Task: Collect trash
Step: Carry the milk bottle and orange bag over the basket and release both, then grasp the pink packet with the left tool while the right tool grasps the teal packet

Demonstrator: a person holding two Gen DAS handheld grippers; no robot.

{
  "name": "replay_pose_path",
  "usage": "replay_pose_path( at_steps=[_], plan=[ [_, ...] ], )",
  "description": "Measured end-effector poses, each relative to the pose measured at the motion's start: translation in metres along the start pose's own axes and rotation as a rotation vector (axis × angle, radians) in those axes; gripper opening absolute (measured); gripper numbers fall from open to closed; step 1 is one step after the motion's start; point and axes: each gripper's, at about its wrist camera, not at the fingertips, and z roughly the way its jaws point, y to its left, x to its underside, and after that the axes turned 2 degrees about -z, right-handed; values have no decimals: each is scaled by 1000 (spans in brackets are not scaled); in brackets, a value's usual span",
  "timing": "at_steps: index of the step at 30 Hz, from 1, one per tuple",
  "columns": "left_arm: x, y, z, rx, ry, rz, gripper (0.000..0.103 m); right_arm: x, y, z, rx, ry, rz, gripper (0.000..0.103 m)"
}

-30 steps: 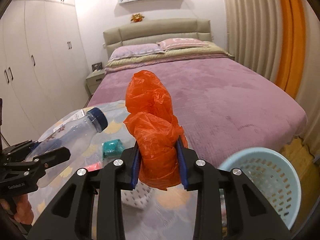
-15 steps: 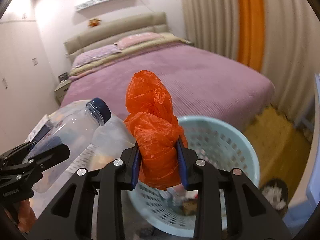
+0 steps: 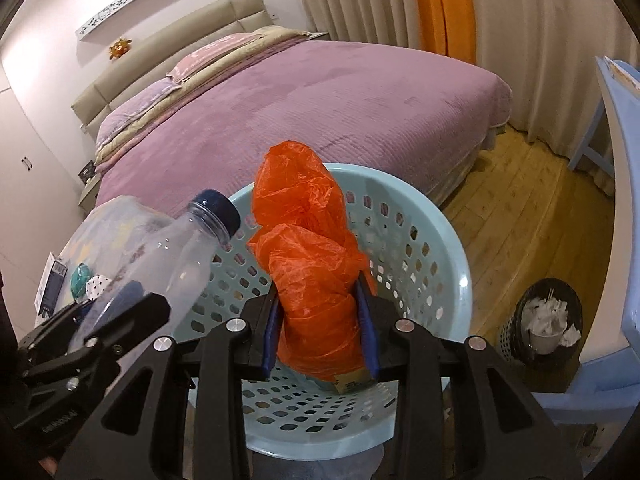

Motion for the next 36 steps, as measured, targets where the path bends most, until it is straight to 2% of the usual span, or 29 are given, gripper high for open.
replay_pose_path(
  at_steps=[3, 10, 15, 21, 28, 34, 36],
  plan=[
    [-2, 0, -3, 15, -12, -15, 63, -1, -8, 0, -18, -9, 33, 55],
    [3, 3, -29, 10, -63, -19, 64, -1, -9, -14, -31, -45, 28, 55],
    [10, 8, -51, 10, -101, -37, 64, 0, 4, -25, -46, -65, -9, 55],
    [20, 24, -82, -7, -144, -70, 64, 3, 36, -40, -72, -90, -75, 55],
    [36, 56, -118, -59, -191, -116, 64, 7, 68, -48, -107, -99, -138, 55],
    [51, 100, -146, -136, -218, -182, 65, 15, 99, -45, -143, -84, -194, 56],
    [58, 121, -154, -163, -212, -205, 72, 18, 110, -42, -158, -74, -216, 55]
  ],
)
